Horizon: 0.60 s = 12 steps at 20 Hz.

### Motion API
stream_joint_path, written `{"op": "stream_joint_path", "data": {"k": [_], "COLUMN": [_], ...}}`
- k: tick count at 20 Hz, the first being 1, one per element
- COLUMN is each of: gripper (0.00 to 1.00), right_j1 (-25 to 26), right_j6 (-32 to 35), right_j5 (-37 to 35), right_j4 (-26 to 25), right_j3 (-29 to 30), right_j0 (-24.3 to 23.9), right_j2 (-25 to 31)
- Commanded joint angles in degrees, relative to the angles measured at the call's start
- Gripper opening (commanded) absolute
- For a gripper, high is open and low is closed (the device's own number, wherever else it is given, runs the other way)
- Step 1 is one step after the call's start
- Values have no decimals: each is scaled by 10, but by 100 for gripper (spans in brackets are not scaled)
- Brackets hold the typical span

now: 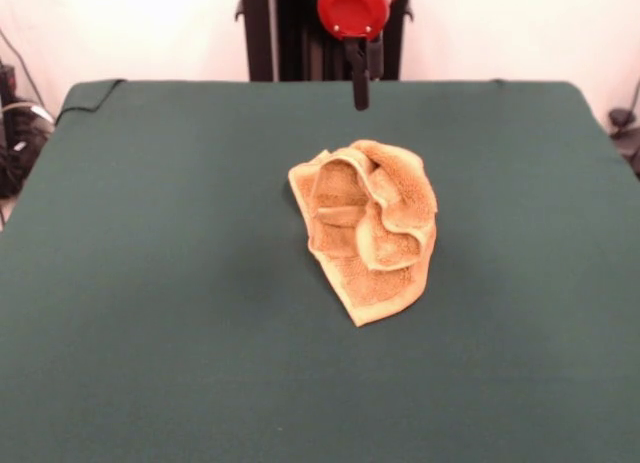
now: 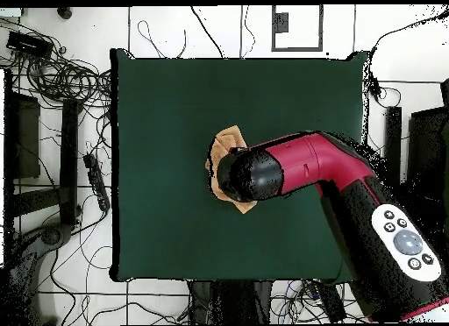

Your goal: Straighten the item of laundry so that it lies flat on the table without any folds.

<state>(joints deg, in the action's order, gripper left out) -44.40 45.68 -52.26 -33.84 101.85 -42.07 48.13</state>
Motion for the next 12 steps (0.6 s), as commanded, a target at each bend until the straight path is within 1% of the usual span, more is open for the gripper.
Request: {"op": "stream_joint_path", "data": {"k": [1, 6, 12], "gripper": [100, 100, 100], "right_j1": [13, 37, 44], "right_j6": [-190, -179, -165], "right_j5": [-40, -38, -36], "right_j4": [-35, -50, -55], "right_j3": [0, -7, -1], "right_j0": [-28, -28, -29], "right_j2": [49, 55, 66]}}
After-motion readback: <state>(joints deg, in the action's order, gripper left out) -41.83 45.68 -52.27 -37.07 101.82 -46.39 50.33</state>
